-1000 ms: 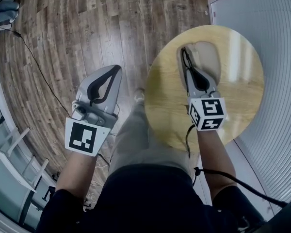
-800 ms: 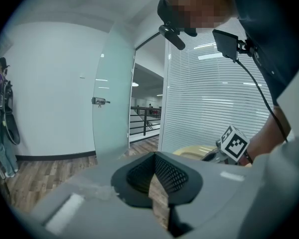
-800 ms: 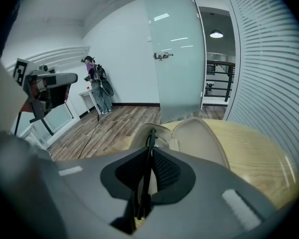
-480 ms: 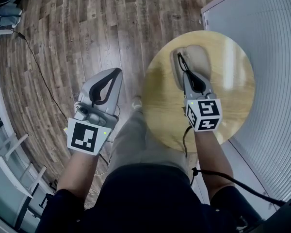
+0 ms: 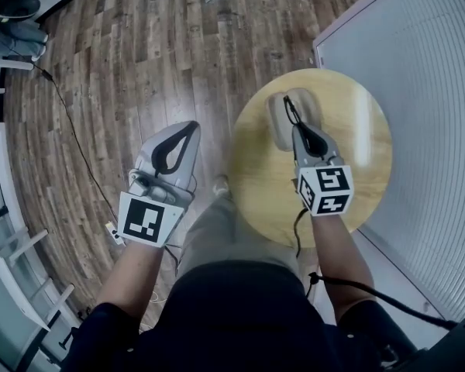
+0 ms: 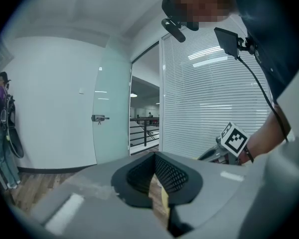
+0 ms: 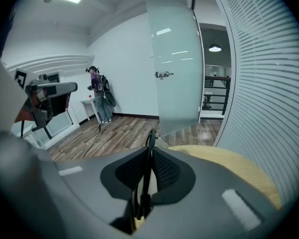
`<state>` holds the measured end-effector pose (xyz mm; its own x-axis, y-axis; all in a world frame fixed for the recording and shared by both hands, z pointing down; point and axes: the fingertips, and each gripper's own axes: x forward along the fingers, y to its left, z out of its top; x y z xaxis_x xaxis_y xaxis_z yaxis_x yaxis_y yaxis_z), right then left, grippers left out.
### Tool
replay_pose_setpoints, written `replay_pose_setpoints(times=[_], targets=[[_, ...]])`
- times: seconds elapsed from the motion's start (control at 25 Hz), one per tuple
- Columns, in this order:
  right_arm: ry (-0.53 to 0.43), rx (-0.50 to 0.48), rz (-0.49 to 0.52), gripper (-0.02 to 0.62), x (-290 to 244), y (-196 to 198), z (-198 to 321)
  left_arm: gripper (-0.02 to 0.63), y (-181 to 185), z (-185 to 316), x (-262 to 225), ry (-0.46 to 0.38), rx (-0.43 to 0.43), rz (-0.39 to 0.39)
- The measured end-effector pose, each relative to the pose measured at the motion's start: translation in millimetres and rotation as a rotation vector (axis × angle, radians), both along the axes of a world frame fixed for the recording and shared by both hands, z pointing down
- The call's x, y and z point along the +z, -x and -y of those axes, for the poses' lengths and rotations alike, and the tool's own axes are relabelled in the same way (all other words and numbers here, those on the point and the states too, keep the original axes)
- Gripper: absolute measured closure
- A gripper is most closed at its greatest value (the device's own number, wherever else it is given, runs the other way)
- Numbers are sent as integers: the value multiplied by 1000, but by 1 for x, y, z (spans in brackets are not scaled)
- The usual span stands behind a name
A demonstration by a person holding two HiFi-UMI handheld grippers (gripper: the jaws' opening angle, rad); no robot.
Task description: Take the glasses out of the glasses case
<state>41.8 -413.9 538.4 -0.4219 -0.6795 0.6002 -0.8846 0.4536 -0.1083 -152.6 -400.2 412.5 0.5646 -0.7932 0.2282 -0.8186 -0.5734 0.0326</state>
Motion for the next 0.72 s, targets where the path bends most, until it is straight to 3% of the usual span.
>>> replay_pose_setpoints(times=[0.72], targets=[[-127, 29, 81, 561, -95, -15, -36, 601, -9, -39, -81, -141, 25, 34]])
